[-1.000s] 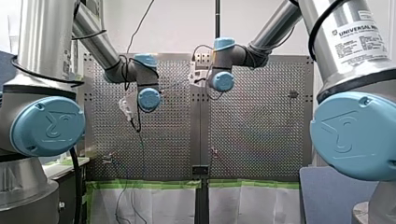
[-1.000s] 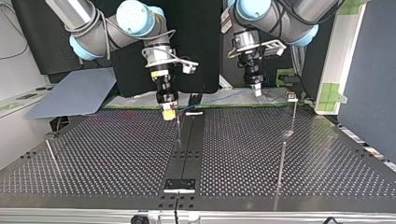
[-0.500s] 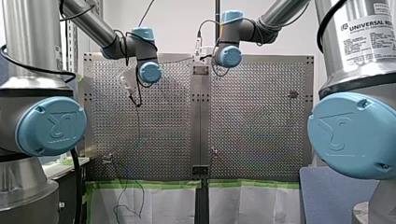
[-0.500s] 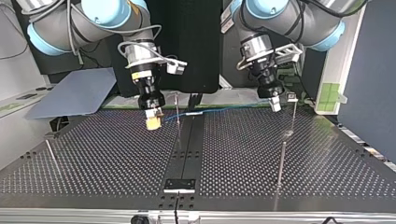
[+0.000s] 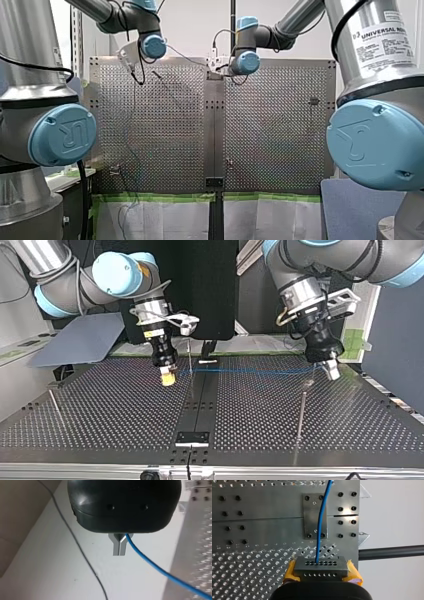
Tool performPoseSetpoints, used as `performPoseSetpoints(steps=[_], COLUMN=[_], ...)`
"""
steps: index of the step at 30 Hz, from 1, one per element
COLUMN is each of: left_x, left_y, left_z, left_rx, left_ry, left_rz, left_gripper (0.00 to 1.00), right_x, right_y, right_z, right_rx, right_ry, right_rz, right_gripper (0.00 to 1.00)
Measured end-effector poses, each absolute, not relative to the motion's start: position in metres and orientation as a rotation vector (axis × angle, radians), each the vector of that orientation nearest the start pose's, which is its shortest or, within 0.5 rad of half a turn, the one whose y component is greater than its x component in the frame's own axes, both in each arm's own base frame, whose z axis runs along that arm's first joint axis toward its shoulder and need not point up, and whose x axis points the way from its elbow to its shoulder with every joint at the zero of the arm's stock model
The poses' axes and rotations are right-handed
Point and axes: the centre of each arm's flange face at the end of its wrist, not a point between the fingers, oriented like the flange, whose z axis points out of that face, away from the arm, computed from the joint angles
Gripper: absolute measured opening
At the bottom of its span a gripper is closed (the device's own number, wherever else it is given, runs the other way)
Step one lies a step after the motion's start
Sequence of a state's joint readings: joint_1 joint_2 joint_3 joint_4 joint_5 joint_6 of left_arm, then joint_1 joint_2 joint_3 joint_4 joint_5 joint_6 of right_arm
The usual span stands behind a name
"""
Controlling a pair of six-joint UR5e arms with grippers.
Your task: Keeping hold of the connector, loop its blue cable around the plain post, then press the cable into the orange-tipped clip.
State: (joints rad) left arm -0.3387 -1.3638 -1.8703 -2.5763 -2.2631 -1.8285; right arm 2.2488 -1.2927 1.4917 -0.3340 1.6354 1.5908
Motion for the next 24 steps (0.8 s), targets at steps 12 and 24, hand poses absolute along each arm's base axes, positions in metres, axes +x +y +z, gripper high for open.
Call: performPoseSetpoints(steps=[12, 24], left_x=[0.42, 0.482], left_y=[-0.181, -0.147], left_z=[0.501, 0.493], left_rx=[-0.573, -0.554], left_ry=[1.103, 1.197], left_rz=[-0.152, -0.108], left_gripper=[0.0, 0.0], right_x=[0.487, 0.496], right_y=[-0.415, -0.429], right_z=[0.44, 0.439], right_rx=[1.463, 1.471], right_ry=[-0.776, -0.758], right_rz=[1.796, 1.808], right_gripper=[0.0, 0.0])
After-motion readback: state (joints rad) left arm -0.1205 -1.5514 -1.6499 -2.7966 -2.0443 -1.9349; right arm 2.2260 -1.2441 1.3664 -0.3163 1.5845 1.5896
